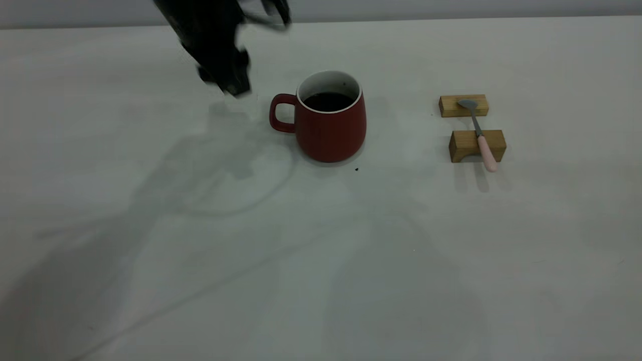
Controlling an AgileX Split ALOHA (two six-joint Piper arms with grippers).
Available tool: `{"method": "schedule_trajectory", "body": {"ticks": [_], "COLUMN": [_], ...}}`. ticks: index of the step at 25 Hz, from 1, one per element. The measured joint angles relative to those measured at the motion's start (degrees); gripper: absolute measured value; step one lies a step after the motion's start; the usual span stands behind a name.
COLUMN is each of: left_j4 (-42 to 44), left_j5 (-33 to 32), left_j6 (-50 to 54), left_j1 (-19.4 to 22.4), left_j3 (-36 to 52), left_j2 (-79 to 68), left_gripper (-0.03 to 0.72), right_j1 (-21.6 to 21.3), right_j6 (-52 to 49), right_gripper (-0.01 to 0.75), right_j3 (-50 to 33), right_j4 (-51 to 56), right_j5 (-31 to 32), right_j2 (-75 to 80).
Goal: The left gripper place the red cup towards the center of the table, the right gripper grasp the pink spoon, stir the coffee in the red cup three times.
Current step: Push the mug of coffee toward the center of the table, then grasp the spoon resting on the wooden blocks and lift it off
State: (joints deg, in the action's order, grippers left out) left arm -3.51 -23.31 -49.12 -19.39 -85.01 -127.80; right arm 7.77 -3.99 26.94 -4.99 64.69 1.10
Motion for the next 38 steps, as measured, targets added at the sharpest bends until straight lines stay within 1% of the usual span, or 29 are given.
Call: {"method": "schedule_trajectory", "body": {"ticks": [4, 9, 14, 16, 20, 23, 25, 31, 33, 35, 38], "left_j4": [0.5, 1.9, 5.6, 7.4, 9.5, 9.6, 9.6, 9.6, 9.3, 8.3, 6.4], "left_j5": [-9.4, -25.8, -39.6, -43.6, -43.6, -43.6, -43.6, -43.5, -43.2, -42.3, -41.8], "left_j6": [7.0, 20.4, 33.9, 37.7, 44.1, 48.1, 49.8, 52.7, 52.8, 52.7, 51.3], "left_j1": [2.2, 3.7, 4.2, 4.2, 4.2, 4.2, 4.2, 4.2, 4.2, 4.2, 4.2], "left_j3": [0.0, 0.0, 0.0, 0.1, 0.8, 5.8, 11.2, 34.2, 40.5, 46.1, 51.8], "left_j2": [10.2, 26.4, 42.5, 47.5, 55.7, 62.2, 67.4, 85.0, 91.3, 96.6, 103.4], "left_gripper": [0.478, 0.478, 0.478, 0.478, 0.478, 0.478, 0.478, 0.478, 0.478, 0.478, 0.478], "right_j1": [0.0, 0.0, 0.0, 0.0, 0.0, 0.0, 0.0, 0.0, 0.0, 0.0, 0.0], "right_j6": [0.0, 0.0, 0.0, 0.0, 0.0, 0.0, 0.0, 0.0, 0.0, 0.0, 0.0], "right_gripper": [0.231, 0.231, 0.231, 0.231, 0.231, 0.231, 0.231, 0.231, 0.231, 0.231, 0.231], "right_j3": [0.0, 0.0, 0.0, 0.0, 0.0, 0.0, 0.0, 0.0, 0.0, 0.0, 0.0], "right_j4": [0.0, 0.0, 0.0, 0.0, 0.0, 0.0, 0.0, 0.0, 0.0, 0.0, 0.0], "right_j5": [0.0, 0.0, 0.0, 0.0, 0.0, 0.0, 0.0, 0.0, 0.0, 0.0, 0.0], "right_j2": [0.0, 0.0, 0.0, 0.0, 0.0, 0.0, 0.0, 0.0, 0.0, 0.0, 0.0]}}
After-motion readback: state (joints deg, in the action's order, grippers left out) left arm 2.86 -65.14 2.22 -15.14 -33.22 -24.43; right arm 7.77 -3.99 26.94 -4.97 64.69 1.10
